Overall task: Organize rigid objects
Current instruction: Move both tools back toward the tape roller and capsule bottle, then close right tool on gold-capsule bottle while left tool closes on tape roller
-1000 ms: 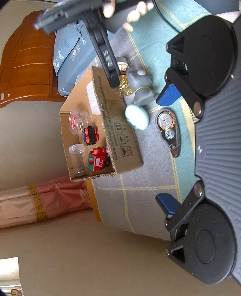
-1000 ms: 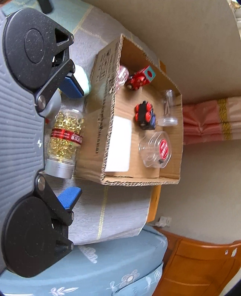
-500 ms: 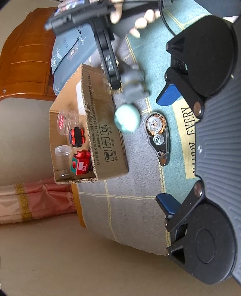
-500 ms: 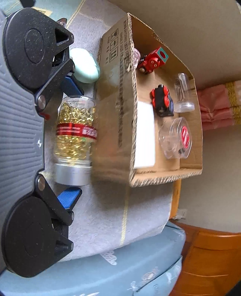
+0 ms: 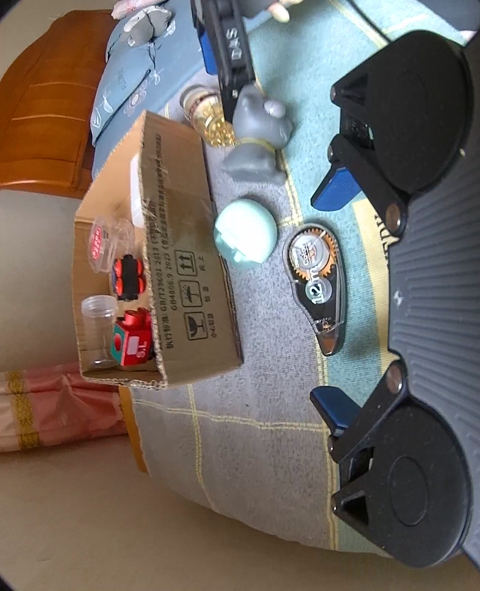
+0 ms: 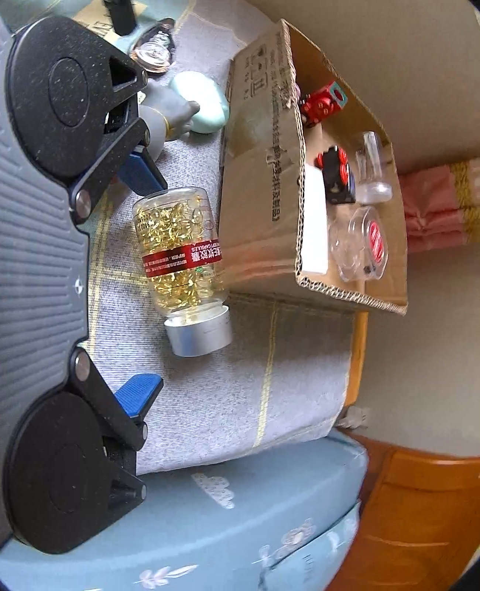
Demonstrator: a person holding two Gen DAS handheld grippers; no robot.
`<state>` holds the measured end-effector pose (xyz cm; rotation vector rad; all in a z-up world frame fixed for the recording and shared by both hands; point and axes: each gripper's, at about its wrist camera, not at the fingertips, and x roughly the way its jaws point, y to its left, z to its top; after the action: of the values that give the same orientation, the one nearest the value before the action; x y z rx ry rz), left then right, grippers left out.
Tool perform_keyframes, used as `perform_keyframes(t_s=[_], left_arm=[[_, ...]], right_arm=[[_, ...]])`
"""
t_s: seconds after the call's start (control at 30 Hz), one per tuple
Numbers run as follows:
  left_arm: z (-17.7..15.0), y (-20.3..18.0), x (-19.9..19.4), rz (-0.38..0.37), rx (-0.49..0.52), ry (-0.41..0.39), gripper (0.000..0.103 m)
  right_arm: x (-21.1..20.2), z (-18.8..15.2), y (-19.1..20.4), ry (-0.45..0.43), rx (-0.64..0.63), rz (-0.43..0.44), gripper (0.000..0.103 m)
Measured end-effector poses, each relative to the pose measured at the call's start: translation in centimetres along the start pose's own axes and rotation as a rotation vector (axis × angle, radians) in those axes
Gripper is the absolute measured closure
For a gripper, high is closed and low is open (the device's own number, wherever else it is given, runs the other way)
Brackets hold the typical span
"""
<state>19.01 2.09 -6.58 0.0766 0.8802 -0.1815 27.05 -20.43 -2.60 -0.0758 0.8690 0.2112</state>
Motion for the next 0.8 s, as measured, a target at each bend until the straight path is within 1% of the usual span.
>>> perform_keyframes(t_s=[0.07,0.13,0.23,0.27,0.4,0.47,0.53,0.73,0.8], left_arm=[[-0.3,-0.1,0.7,0.020,0.005,0.014,0.002],[-0.6,-0.2,1.2,0.028,0.013,0.029,0.002],[-0.9,-0.7,1.7,0.031,0.026,0.034,0.002],[-0.9,-0.9,1.7,0.024,0.025,0.023,0.002],[-0.6,-1.0,2.3,0.010,-0.013,0.020,0.001],[-0.6,-0.7,2.3,0.020,-0.025,0.014,0.001],[-0.7,-0.1,2.3,0.026,-0.037,0.014,0.001],[-1.3,2.9,1.9,0.074,-0.099,0.004,0.001],[-1.3,3.2,1.9,0.079,-0.112,0.007,0.001]], right_arm=[[-0.1,-0.4,-0.6,-0.012,-0.013,0.031,0.000],[-0.3,-0.8,-1.2,-0.001,-0.013,0.055,0.000],[-0.6,-1.4,-1.5,0.004,-0.037,0.060,0.000],[-0.6,-1.6,-1.6,0.008,-0.046,0.069,0.000],[-0.7,-2.4,-1.4,0.012,-0.097,0.089,0.000],[-0.4,-2.8,-1.1,0.022,-0.129,0.076,0.000],[-0.3,-3.0,-0.9,0.005,-0.158,0.071,0.000],[-0.1,-2.7,-1.1,0.012,-0.175,0.091,0.000],[-0.1,-2.7,-1.1,0.014,-0.176,0.090,0.000]])
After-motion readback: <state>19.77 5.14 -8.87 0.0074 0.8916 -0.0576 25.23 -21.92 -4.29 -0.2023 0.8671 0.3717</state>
